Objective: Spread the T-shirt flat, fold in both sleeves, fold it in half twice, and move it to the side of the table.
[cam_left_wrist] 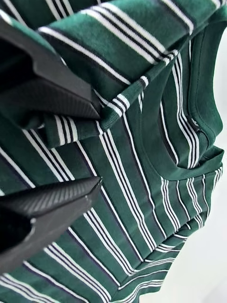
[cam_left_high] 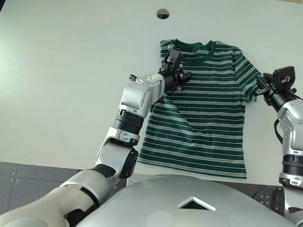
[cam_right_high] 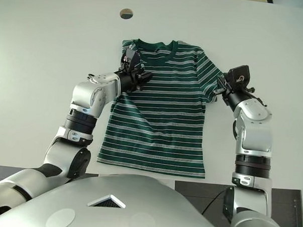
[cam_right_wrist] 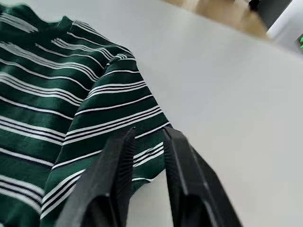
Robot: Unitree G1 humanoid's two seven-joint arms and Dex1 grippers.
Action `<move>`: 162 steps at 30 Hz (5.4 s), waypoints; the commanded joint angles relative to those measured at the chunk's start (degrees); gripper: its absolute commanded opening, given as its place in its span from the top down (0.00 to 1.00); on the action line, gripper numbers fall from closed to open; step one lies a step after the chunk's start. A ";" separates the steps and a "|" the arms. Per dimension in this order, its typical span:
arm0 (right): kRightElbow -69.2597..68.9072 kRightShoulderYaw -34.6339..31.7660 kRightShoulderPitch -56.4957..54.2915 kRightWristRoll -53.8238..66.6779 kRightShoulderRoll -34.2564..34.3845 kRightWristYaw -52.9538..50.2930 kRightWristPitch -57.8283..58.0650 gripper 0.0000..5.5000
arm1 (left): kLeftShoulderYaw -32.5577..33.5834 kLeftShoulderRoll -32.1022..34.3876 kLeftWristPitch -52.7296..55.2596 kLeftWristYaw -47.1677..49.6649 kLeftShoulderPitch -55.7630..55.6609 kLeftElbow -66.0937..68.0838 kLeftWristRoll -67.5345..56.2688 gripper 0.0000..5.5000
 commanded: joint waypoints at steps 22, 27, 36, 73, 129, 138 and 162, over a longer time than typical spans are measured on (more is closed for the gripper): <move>14.91 0.23 -8.39 -1.26 -2.22 2.10 2.65 0.58 | 3.28 10.04 -16.48 -9.87 13.68 -33.36 -5.41 0.50; 17.31 1.80 -8.35 -2.26 -2.27 3.77 2.45 0.61 | 4.63 10.97 -19.66 -7.68 14.99 -34.14 -4.00 0.60; 16.78 2.77 -8.07 -2.31 -1.85 4.39 1.83 0.88 | 7.97 12.91 -23.93 -2.97 14.38 -31.00 -1.08 0.83; -4.66 13.82 -9.27 -0.51 6.33 6.05 6.08 0.72 | 6.49 14.87 -31.00 1.15 14.99 -22.63 8.32 0.98; -23.87 12.72 35.01 -31.58 -37.59 30.05 -60.32 0.74 | -17.08 52.34 -73.03 -35.64 32.34 -26.17 24.38 0.35; -23.32 15.82 33.66 -32.40 -36.84 29.51 -59.47 0.98 | -19.85 56.74 -69.14 -44.63 32.87 -27.87 19.43 0.62; -33.87 10.85 39.16 1.76 -41.65 39.41 -39.32 0.98 | -13.91 66.64 -57.23 -56.38 39.54 -34.99 -3.00 0.98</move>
